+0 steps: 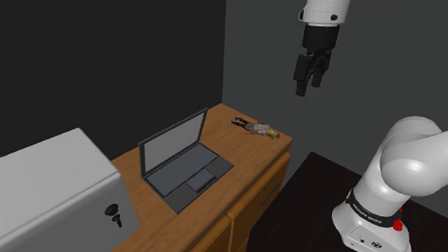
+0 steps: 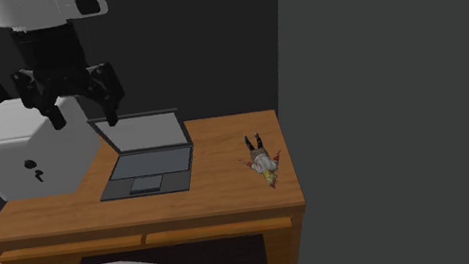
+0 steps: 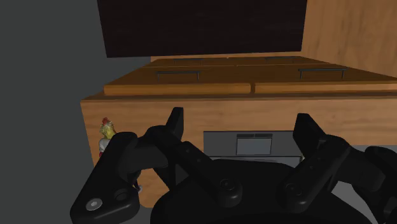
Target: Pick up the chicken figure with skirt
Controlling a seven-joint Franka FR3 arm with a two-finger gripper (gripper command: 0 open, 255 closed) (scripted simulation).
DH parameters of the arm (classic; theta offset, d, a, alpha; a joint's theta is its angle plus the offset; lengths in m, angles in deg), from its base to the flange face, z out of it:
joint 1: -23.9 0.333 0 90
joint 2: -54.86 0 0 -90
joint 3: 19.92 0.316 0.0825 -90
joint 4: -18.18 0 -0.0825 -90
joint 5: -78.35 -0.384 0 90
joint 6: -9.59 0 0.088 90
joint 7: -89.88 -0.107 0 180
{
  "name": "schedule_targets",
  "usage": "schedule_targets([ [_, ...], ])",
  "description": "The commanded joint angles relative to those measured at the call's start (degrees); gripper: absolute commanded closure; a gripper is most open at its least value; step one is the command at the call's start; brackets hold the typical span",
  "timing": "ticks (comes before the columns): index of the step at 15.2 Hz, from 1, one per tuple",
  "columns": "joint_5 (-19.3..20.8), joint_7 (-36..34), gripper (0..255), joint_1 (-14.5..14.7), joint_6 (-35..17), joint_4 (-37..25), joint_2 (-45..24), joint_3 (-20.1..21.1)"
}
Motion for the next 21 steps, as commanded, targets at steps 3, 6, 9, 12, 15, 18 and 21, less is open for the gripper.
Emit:
schedule_targets([
  [3, 1.43, 1.84, 0, -0.57, -3.38, 2.59, -0.75, -1.19],
  [6, 3.56, 4.48, 0, -1.52, -8.71, 5.97, -2.55, -3.05],
  [9, 5.64, 7.03, 0, -2.6, -14.33, 8.71, -5.21, -4.97],
  [12, 7.63, 9.46, 0, -3.71, -20.22, 10.75, -8.76, -6.94],
  [15, 9.49, 11.78, 0, -4.78, -26.29, 12.03, -13.19, -8.96],
  [18, 11.09, 14.04, 0, -5.76, -32.44, 12.52, -18.43, -10.99],
  [21, 12.3, 16.3, 0, -6.63, -38.53, 12.2, -24.36, -12.97],
])
